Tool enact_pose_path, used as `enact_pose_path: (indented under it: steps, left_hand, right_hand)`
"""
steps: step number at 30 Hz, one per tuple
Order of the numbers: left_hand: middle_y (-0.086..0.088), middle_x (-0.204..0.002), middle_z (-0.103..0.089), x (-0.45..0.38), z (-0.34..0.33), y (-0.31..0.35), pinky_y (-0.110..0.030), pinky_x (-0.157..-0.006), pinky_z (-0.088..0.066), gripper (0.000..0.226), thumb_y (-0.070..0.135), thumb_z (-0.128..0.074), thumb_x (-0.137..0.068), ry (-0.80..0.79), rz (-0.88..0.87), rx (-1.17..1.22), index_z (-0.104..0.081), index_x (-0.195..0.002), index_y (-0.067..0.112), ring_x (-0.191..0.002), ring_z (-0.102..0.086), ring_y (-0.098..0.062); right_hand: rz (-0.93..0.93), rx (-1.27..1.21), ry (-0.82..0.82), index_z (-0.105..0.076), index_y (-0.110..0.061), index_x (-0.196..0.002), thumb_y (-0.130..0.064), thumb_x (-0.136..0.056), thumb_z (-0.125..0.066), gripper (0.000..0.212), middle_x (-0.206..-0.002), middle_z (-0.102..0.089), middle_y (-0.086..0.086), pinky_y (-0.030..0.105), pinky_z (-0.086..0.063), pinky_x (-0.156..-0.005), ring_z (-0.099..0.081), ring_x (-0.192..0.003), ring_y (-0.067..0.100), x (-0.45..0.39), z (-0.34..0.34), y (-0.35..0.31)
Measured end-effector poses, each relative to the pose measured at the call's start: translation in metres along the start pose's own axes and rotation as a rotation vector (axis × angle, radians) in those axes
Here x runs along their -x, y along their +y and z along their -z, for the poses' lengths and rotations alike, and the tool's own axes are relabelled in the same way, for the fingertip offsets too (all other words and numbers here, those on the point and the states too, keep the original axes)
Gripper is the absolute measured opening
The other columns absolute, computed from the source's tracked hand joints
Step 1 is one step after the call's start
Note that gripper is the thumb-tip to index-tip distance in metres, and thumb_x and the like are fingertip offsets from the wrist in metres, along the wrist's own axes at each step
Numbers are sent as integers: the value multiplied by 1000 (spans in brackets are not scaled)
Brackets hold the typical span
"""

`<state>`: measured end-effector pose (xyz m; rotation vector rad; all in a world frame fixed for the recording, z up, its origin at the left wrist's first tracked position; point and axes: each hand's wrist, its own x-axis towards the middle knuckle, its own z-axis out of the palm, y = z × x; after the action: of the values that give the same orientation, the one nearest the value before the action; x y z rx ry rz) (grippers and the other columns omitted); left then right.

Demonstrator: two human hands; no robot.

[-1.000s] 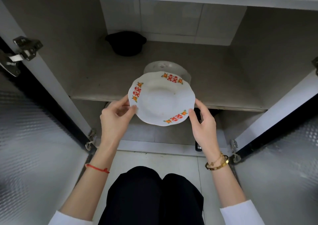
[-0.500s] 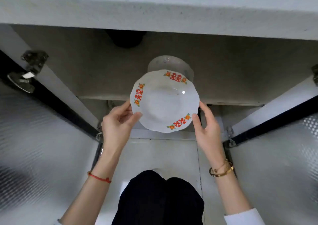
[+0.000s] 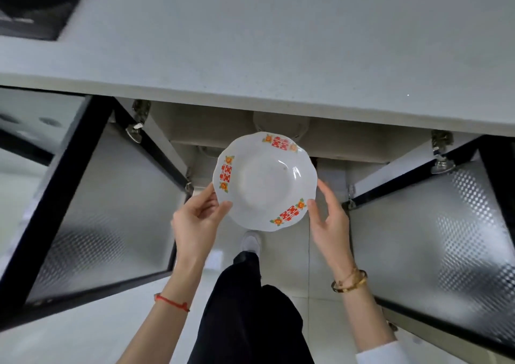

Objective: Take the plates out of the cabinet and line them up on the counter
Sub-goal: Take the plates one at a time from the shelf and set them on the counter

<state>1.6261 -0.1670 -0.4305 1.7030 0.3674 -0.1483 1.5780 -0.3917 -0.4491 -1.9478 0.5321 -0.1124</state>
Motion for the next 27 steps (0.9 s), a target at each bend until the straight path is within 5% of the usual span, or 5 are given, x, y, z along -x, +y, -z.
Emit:
enact_pose_path:
  steps: [10, 16, 19, 22, 27]
  left_hand:
    - [8, -87, -76, 82, 50, 133, -23, -84, -56, 44, 13, -85, -70, 20, -30, 20, -73, -110, 28, -77, -69, -7]
    - [9, -89, -76, 100, 62, 213, -21, -84, -56, 44, 13, -83, -72, 20, -128, 60, -71, -107, 36, -81, -70, -9]
    - [8, -89, -76, 98, 63, 241, -26, -86, -56, 43, 12, -82, -72, 12, -158, 76, -71, -105, 38, -87, -71, -17]
    - [10, -88, -76, 88, 61, 263, -25, -85, -55, 41, 14, -82, -72, 10, -186, 64, -70, -100, 42, -85, -71, -14]
    - [9, -84, -76, 53, 49, 289, -15, -77, -54, 39, 14, -82, -73, -3, -214, 53, -72, -103, 36, -80, -70, -6]
  right_hand:
    - [46, 1, 6, -43, -25, -139, -27, -95, -52, 45, -147, -43, -7, 21, -31, -109, -36, -136, 4, 65, 72, -140]
    - [137, -20, 10, -43, -23, -140, -27, -96, -51, 46, -147, -41, -10, -10, -22, -91, -29, -135, -6, 64, 103, -207]
    - [216, -38, 27, -46, -26, -136, -23, -96, -52, 41, -137, -46, -21, -9, -26, -89, -33, -121, -25, 57, 112, -234]
    - [259, -49, 10, -46, -37, -130, -22, -96, -50, 37, -127, -45, -35, -8, -28, -88, -34, -126, -19, 46, 119, -254]
    - [240, 7, 14, -44, -28, -137, -25, -97, -48, 40, -146, -43, -10, 18, -29, -107, -29, -141, 5, 8, 122, -272]
